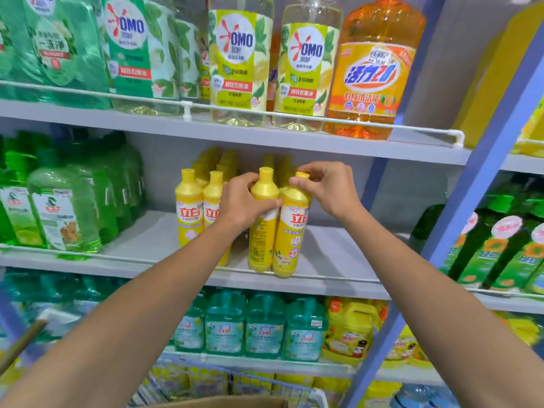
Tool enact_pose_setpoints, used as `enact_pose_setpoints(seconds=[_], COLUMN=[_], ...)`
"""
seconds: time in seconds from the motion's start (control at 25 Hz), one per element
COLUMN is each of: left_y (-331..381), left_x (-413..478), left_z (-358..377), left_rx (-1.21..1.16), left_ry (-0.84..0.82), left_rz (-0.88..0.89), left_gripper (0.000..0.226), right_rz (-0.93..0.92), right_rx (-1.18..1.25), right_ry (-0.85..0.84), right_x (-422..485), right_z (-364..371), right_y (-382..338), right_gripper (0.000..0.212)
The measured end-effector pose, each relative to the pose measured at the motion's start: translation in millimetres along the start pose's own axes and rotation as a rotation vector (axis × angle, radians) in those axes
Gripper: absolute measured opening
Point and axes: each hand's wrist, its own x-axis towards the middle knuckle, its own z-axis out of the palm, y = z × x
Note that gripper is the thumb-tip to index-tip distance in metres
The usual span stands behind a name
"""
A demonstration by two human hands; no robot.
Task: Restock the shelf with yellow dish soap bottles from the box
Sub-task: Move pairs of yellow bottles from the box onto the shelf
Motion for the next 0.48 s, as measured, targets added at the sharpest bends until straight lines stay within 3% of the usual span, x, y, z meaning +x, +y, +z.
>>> enact_pose_setpoints(seconds=[0.12, 0.48], left_y=[0.8, -16.5], left_x=[3.5, -0.5], left_z=[5.3, 16.2], left_rx=[-0.011, 0.042], left_ry=[-0.010, -0.003], left_rz=[-0.017, -0.047], left_gripper=[0.065, 0.057], right_rz=[0.021, 0.105], right_rx=[0.011, -0.002], right_ry=[0.003, -0.062], right_x=[10.2, 15.0], right_z=[4.1, 26.1], right_y=[7.0, 18.2], right_gripper=[0.039, 0.041])
